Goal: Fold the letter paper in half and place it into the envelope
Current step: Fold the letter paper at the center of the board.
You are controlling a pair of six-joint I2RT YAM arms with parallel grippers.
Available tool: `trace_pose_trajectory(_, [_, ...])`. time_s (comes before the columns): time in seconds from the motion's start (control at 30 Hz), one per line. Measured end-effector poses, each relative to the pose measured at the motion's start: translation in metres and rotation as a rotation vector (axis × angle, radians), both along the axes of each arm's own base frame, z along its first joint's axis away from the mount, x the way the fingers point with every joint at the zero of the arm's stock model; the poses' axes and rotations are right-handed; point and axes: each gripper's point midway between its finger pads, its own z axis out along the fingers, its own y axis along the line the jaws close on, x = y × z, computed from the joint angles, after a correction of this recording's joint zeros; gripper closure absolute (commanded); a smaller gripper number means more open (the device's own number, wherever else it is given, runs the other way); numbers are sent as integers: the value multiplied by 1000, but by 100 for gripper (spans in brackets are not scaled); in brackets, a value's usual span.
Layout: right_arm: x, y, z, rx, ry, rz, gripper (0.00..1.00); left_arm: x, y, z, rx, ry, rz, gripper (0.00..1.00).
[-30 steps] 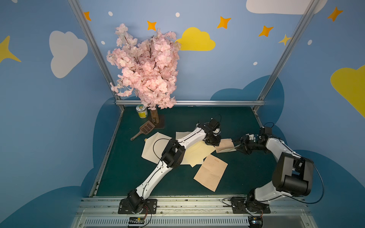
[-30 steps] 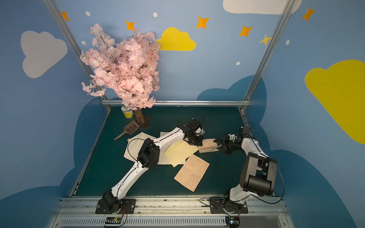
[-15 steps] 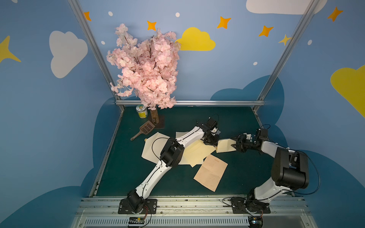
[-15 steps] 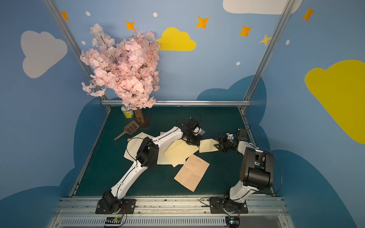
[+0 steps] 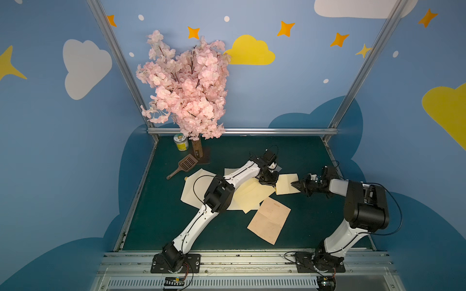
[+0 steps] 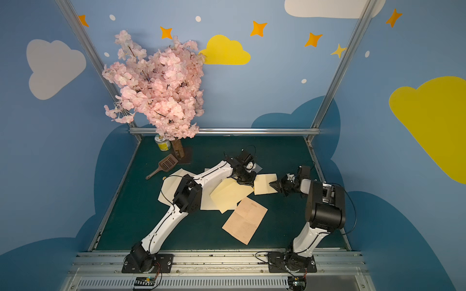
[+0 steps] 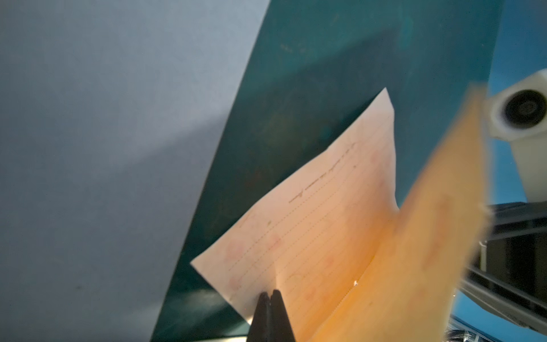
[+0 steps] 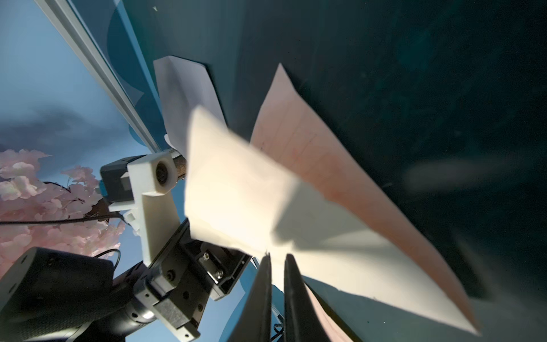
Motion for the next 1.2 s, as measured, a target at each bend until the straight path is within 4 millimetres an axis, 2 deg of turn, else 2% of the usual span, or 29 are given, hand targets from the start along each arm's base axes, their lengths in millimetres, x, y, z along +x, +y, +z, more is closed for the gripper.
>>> trace_pose_trajectory(0.2, [3, -3, -10, -31, 39, 5, 92, 5, 12, 0, 43, -9, 15, 98])
trace_pose_trajectory(0.37, [-3, -4, -22, -70, 100, 12, 93, 13, 31, 2, 130, -47, 38, 98])
trace_pose_trajectory(0.53, [-5, -4, -28, -95, 142, 33, 95, 24, 46, 20, 178, -102, 59, 98])
trace_pose_trajectory(0.67, [-3, -3, -28, -129, 163, 59, 98, 30, 43, 42, 150, -150, 60, 98])
trace_pose_trajectory(0.77, [-2, -2, -28, -161, 181, 82, 99, 30, 35, 52, 115, -166, 50, 98])
trace_pose_trajectory(1.0, [-7, 0, -26, -216, 219, 119, 100, 15, 6, 58, 42, -161, -3, 98])
trace_pose_trajectory(1.13, [-9, 2, -20, -223, 232, 128, 99, 9, -6, 53, 21, -153, -21, 98])
trace_pose_trajectory(1.17, [-9, 3, -17, -224, 230, 129, 94, 8, -8, 49, 19, -148, -22, 98])
trace_pose_trajectory(1.2, [-11, 4, -13, -224, 229, 130, 76, 8, -9, 45, 19, -142, -22, 98])
